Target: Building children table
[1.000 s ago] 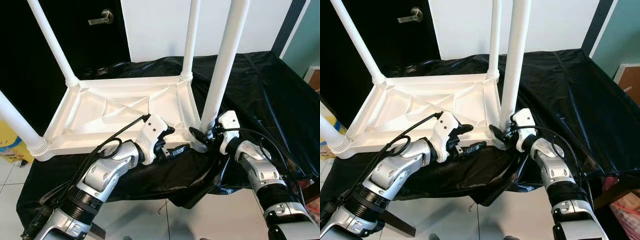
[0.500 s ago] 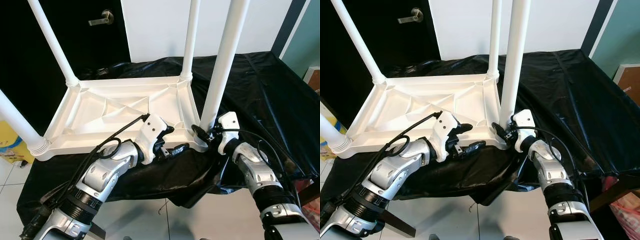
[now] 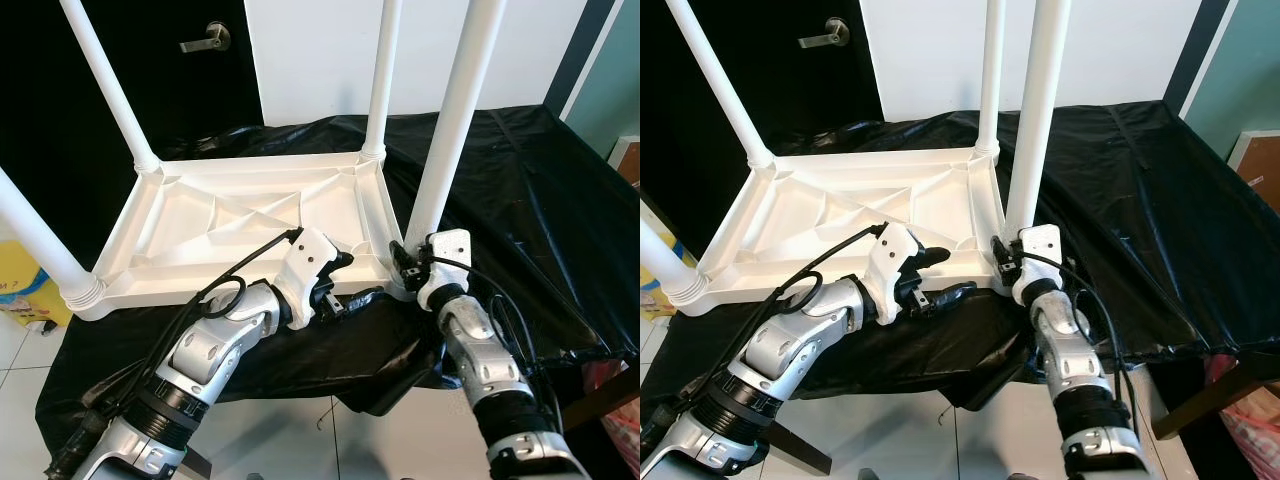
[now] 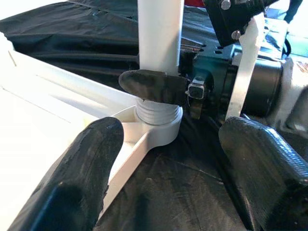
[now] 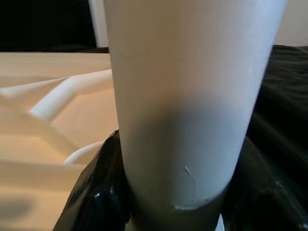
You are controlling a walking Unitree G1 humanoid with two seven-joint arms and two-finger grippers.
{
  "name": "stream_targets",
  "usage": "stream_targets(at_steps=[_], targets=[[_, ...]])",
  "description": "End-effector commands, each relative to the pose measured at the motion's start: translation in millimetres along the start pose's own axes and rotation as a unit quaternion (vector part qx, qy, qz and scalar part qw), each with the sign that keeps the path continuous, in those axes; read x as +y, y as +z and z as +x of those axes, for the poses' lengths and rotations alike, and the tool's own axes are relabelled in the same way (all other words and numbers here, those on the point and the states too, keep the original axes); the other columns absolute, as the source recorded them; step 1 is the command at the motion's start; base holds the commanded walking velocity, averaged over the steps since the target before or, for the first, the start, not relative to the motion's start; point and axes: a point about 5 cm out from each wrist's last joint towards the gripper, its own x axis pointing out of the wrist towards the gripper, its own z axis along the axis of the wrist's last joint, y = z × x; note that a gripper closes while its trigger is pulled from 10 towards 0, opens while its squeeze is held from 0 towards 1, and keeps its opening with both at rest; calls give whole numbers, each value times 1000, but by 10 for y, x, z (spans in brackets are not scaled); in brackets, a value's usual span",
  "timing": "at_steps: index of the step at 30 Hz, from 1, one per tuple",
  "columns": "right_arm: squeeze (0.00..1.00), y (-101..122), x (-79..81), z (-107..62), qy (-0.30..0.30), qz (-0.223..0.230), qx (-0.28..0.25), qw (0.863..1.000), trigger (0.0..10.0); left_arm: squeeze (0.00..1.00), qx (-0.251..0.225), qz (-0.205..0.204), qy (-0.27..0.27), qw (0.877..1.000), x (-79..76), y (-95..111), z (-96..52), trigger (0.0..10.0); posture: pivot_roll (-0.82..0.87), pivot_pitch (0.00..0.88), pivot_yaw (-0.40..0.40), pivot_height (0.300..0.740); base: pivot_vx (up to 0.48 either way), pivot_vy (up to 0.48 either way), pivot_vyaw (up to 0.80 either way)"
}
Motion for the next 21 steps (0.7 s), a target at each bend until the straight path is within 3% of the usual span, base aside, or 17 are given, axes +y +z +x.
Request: stream_targets(at_steps=[1, 8, 20, 21], targets=[[0, -111, -70, -61, -53, 15, 29, 998, 10000, 0, 1, -2, -69, 998, -49, -24, -11, 10000, -97, 0, 20, 740, 0, 0, 0], [0, -60, 100, -68, -50, 27, 26, 998, 10000, 0, -3, 1, -66, 998, -29, -6, -9, 10000, -97, 0, 21, 740, 0, 0, 0], [8, 59, -12, -38, -54, 9, 2, 999, 10000, 0, -8, -2, -70, 998, -48, 6, -5, 10000, -95, 0, 18, 740, 0, 0, 0], [1000, 69, -35, -40, -47, 8, -2, 999, 10000, 0, -9, -3, -69, 998, -46, 5, -7, 10000, -93, 0, 18, 740, 0, 0, 0]])
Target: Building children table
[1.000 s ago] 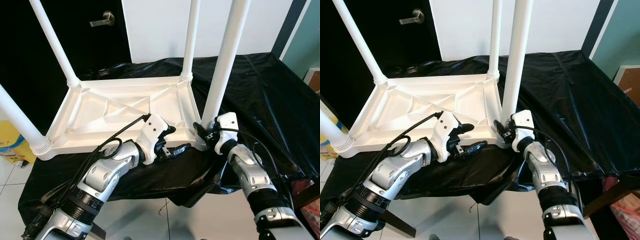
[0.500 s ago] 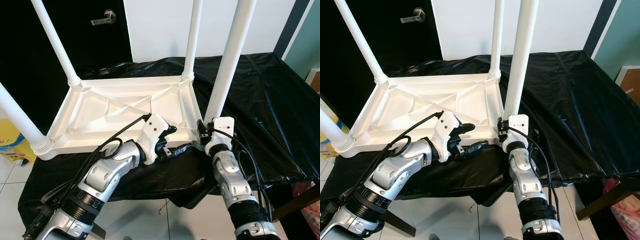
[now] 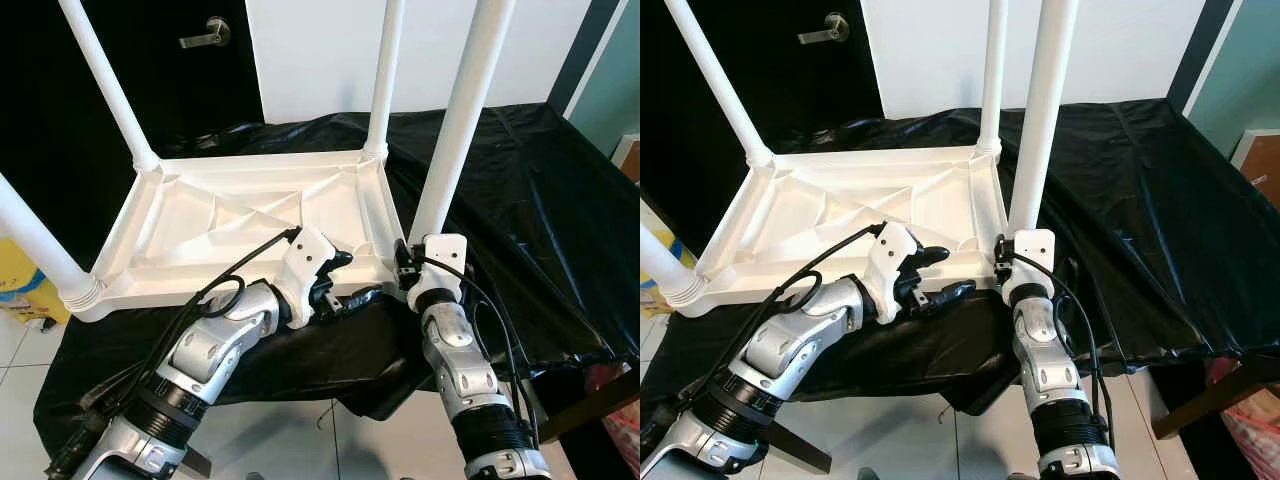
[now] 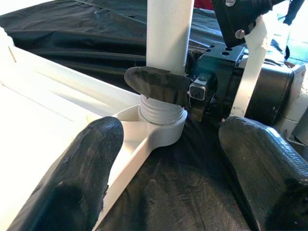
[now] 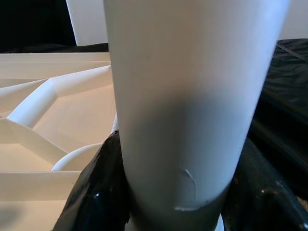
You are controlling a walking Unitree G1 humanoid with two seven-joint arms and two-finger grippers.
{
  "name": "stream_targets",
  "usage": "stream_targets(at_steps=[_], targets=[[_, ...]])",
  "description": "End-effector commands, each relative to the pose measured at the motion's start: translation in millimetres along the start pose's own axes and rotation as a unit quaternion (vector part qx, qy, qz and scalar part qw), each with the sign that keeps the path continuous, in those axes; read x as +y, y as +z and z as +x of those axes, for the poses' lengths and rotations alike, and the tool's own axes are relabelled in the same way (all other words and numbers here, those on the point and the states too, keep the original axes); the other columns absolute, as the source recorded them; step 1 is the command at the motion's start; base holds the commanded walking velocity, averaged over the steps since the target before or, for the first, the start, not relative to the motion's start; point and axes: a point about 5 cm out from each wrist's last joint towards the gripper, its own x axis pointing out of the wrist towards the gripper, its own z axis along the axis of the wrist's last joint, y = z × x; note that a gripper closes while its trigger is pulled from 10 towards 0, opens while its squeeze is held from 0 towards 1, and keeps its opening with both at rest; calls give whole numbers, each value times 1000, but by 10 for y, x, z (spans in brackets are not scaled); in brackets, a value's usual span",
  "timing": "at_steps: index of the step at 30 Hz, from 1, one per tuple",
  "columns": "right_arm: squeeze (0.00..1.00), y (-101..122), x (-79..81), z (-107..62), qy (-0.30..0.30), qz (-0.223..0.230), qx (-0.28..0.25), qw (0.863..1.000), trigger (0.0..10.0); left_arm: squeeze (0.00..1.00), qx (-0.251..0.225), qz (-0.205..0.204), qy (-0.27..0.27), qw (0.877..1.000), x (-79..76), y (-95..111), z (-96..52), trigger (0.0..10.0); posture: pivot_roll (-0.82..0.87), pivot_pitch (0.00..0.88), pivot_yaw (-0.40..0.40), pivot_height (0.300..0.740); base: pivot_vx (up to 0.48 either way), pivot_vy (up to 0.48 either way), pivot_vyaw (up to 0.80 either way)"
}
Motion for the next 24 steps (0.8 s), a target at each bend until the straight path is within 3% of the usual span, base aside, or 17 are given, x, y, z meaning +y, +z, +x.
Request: stream_targets(at_steps=[1, 7, 10, 11, 12, 13, 18, 24], targets=[[1000, 19, -79, 6, -9, 10, -2, 1000, 10000, 0, -3, 5, -69, 998, -61, 15, -12, 10000, -93, 0, 18, 740, 0, 0, 0], [1000, 53, -168, -22, 42, 6, -18, 999, 10000, 0, -3, 3, -67, 998, -60, 12, -22, 10000, -91, 0, 19, 740, 0, 0, 0], [1000, 99, -211, -51, 112, 12, -30, 993, 10000, 0, 0, 4, -66, 998, -43, 8, -45, 10000, -86, 0, 28, 740, 0, 0, 0], [161, 101, -214, -52, 118, 13, -30, 993, 10000, 0, 0, 4, -66, 998, -42, 8, -46, 10000, -86, 0, 28, 740, 0, 0, 0], [161, 101, -214, -52, 118, 13, -30, 993, 10000, 0, 0, 4, -66, 998, -42, 8, -46, 10000, -86, 0, 28, 740, 0, 0, 0], [0, 105, -236, -51, 133, 11, -29, 991, 10000, 0, 1, 5, -65, 998, -34, 13, -52, 10000, -86, 0, 33, 740, 0, 0, 0], [0, 119, -304, -39, 203, -9, -23, 979, 10000, 0, 2, 7, -63, 998, 0, 22, -71, 10000, -86, 0, 41, 740, 0, 0, 0], [0, 152, -349, 24, 297, -36, -11, 954, 10000, 0, 2, 10, -68, 998, 25, 45, -61, 10000, -96, 0, 58, 740, 0, 0, 0]])
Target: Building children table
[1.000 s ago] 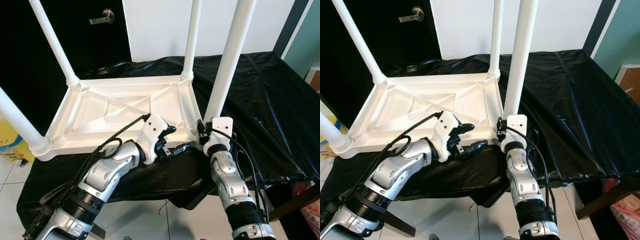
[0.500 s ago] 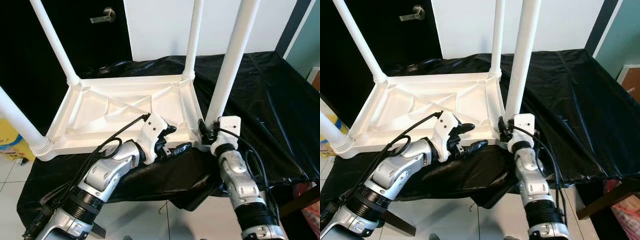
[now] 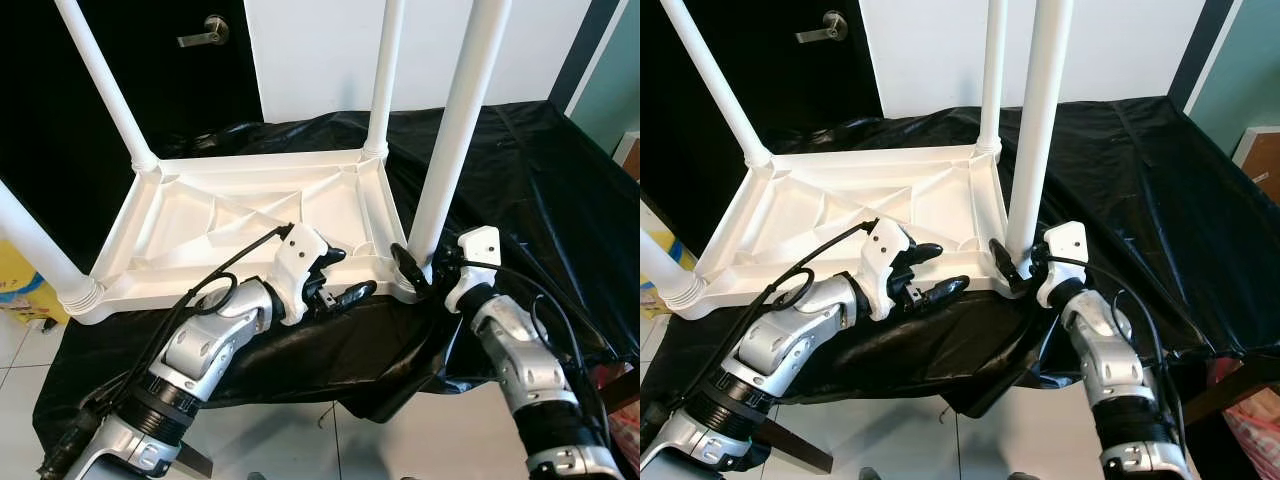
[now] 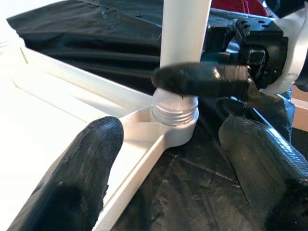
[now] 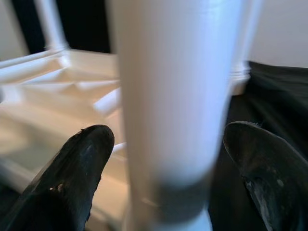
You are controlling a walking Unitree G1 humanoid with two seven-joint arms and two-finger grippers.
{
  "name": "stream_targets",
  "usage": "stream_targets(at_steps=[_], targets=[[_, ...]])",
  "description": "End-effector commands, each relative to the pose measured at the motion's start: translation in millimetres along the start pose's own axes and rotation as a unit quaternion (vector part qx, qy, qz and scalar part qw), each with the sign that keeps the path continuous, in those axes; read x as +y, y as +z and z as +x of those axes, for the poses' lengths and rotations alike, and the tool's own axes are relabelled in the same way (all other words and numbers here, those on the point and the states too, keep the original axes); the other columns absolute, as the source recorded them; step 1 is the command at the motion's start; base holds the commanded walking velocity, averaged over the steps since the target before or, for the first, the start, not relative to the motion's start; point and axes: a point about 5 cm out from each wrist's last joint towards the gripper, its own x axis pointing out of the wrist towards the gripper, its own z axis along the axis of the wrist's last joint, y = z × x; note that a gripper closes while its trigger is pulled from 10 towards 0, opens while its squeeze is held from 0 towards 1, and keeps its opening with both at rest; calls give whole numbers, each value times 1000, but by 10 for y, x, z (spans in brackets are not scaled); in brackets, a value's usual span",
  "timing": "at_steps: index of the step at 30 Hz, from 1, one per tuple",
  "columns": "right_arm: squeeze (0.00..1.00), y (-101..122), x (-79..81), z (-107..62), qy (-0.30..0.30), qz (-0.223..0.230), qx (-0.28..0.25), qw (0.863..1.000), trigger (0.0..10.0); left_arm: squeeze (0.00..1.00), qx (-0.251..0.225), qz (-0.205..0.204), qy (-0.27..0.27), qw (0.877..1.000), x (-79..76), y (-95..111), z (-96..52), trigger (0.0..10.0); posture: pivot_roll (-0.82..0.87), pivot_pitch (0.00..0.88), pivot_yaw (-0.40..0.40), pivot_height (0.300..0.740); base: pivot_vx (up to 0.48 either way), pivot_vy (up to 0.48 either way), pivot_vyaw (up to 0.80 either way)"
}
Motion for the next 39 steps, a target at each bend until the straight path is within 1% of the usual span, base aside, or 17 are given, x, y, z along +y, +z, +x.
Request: stream_targets(at_steps=[1, 8, 11, 12, 14, 15, 24, 25, 26, 28, 29, 30, 35, 39], targets=[[0, -10, 21, 32, 29, -1, 4, 1000, 10000, 0, 1, 2, -77, 997, -46, 4, -15, 10000, -96, 0, 58, 740, 0, 0, 0], [0, -23, -105, 122, 69, -12, 23, 997, 10000, 0, 0, 5, -80, 997, -46, 21, -2, 10000, -85, 0, 61, 740, 0, 0, 0], [0, -35, -116, 138, 74, -14, 28, 997, 10000, 0, -2, 5, -80, 997, -45, 34, -8, 10000, -78, 0, 58, 740, 0, 0, 0], [0, -54, -125, 145, 80, -12, 32, 996, 1529, 0, -3, 6, -78, 997, -39, 42, -15, 10000, -67, 0, 53, 740, 0, 0, 0], [0, -65, -128, 147, 81, -10, 34, 996, 1529, 0, -3, 6, -76, 997, -35, 44, -18, 10000, -67, 0, 53, 740, 0, 0, 0], [0, -81, -123, 146, 85, -6, 36, 996, 0, 0, -3, 6, -75, 997, -31, 44, -24, 10000, -63, 0, 51, 740, 0, 0, 0], [0, -134, -143, 129, 89, 1, 40, 995, 0, 0, -2, 3, -70, 998, -26, 33, -62, 10000, -54, 0, 46, 740, 0, 0, 0], [0, -136, -144, 127, 84, 2, 38, 996, 10000, 0, -2, 3, -69, 998, -21, 35, -64, 10000, -53, 0, 42, 740, 0, 0, 0], [0, -144, -138, 123, 78, 9, 34, 996, 10000, 0, -2, 4, -68, 998, -19, 36, -69, 10000, -54, 0, 42, 740, 0, 0, 0], [0, -145, -135, 122, 76, 11, 32, 996, 10000, 0, -3, 4, -68, 998, -20, 36, -70, 10000, -54, 0, 42, 740, 0, 0, 0], [0, -148, -130, 115, 62, 15, 27, 998, 10000, 0, -3, 3, -69, 998, -27, 33, -67, 10000, -55, 0, 41, 740, 0, 0, 0], [0, -148, -130, 115, 62, 15, 27, 998, 10000, 0, -3, 3, -69, 998, -27, 33, -67, 10000, -55, 0, 41, 740, 0, 0, 0], [0, -167, -131, 107, -3, 17, 17, 1000, 10000, 0, -3, 2, -69, 998, -38, 23, -63, 10000, -57, 0, 40, 740, 0, 0, 0], [0, -169, -134, 107, -10, 18, 17, 1000, 10000, 0, -3, 2, -70, 998, -38, 23, -63, 10000, -57, 0, 40, 740, 0, 0, 0]])
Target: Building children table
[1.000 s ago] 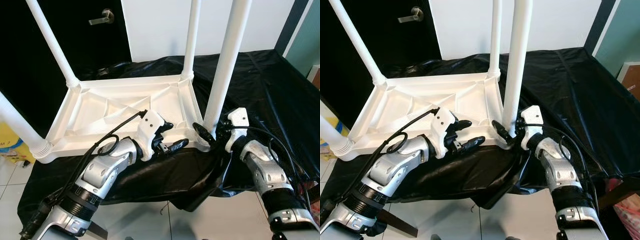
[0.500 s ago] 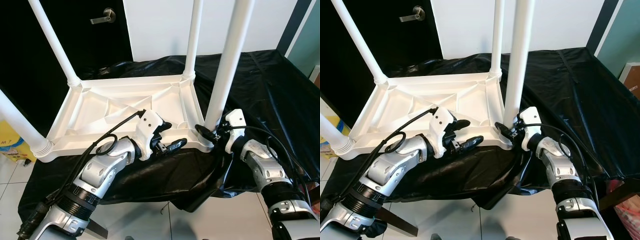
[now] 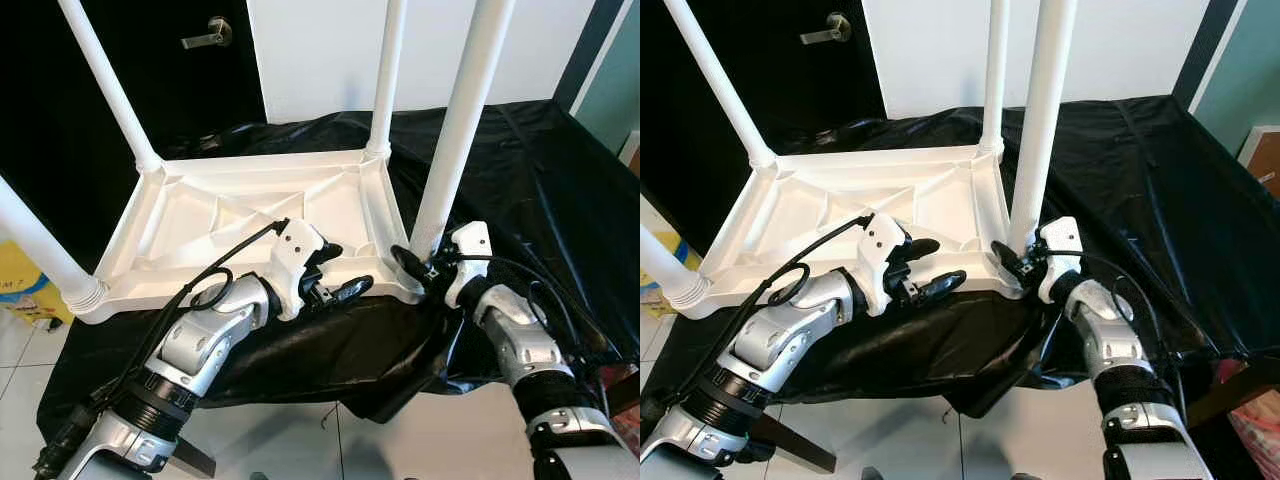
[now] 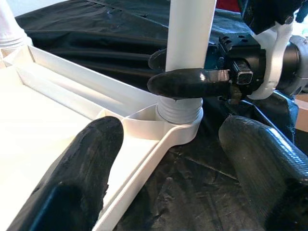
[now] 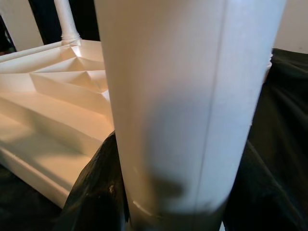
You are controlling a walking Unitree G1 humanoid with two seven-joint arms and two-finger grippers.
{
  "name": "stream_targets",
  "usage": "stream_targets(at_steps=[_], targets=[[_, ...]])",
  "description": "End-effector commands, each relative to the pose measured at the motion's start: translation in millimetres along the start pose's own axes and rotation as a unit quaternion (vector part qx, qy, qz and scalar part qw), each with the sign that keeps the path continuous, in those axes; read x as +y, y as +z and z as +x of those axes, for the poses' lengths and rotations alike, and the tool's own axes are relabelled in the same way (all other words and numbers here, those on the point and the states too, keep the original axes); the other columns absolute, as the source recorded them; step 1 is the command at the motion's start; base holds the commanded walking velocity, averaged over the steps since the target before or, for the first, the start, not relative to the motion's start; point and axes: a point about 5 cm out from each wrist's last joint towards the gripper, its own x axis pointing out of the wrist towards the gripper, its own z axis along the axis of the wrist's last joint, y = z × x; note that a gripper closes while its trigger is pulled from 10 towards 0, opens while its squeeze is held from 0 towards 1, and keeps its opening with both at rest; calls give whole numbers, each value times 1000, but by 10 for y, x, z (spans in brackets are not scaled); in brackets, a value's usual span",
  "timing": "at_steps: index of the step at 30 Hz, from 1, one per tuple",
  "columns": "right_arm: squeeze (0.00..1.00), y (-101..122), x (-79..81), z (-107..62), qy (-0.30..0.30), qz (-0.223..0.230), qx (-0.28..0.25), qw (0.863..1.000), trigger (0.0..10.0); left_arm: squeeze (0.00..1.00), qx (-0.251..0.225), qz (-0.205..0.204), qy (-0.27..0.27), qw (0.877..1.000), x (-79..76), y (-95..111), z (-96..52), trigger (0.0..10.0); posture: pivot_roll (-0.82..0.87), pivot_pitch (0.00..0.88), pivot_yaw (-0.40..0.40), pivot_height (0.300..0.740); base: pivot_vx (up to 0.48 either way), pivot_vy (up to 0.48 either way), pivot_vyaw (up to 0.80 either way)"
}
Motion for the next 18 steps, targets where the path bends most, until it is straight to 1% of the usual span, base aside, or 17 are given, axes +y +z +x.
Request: stream_targets(at_steps=[1, 2, 3, 4, 5, 7, 8, 10, 11, 13, 14, 15, 16, 18], targets=[[0, -13, -25, -28, -32, 6, -4, 999, 10000, 0, -3, 7, -73, 997, -74, 26, -27, 10000, -55, 0, 36, 740, 0, 0, 0], [0, -24, -4, -30, -55, 11, -6, 998, 10000, 0, -3, 7, -72, 997, -75, 26, -27, 10000, -54, 0, 35, 740, 0, 0, 0], [0, -24, -4, -30, -55, 11, -6, 998, 10000, 0, -3, 7, -72, 997, -75, 26, -27, 10000, -54, 0, 35, 740, 0, 0, 0], [0, -36, 3, -37, -82, 10, -5, 997, 10000, 0, -3, 7, -72, 997, -77, 26, -27, 10000, -54, 0, 34, 740, 0, 0, 0], [0, -36, 3, -37, -82, 10, -5, 997, 10000, 0, -3, 7, -72, 997, -77, 26, -27, 10000, -54, 0, 34, 740, 0, 0, 0], [0, -48, 21, -59, -143, 17, -8, 990, 10000, 0, -4, 5, -71, 997, -80, 19, -33, 10000, -51, 0, 31, 740, 0, 0, 0], [0, -48, 21, -59, -143, 17, -8, 990, 10000, 0, -4, 5, -71, 997, -80, 19, -33, 10000, -51, 0, 31, 740, 0, 0, 0], [0, -71, 21, -79, -194, 26, -4, 981, 10000, 0, -4, 2, -71, 997, -82, 13, -37, 10000, -50, 0, 30, 740, 0, 0, 0], [0, -71, 21, -79, -194, 26, -4, 981, 10000, 0, -4, 2, -71, 997, -82, 13, -37, 10000, -50, 0, 30, 740, 0, 0, 0], [0, -108, 29, -97, -241, 32, 5, 970, 10000, 0, -5, 1, -69, 998, -84, 7, -37, 10000, -49, 0, 27, 740, 0, 0, 0], [0, -108, 29, -97, -241, 32, 5, 970, 10000, 0, -5, 1, -69, 998, -84, 7, -37, 10000, -49, 0, 27, 740, 0, 0, 0], [0, -134, 74, -100, -270, 36, 8, 962, 10000, 0, -5, -1, -68, 998, -84, 1, -36, 10000, -47, 0, 24, 740, 0, 0, 0], [0, -149, 108, -101, -286, 39, 10, 957, 10000, 0, -5, -2, -68, 998, -84, -3, -35, 10000, -47, 0, 24, 740, 0, 0, 0], [0, -183, 242, -96, -324, 49, 14, 945, 10000, 0, -7, -4, -66, 998, -88, -3, -36, 10000, -40, 0, 21, 740, 0, 0, 0]])
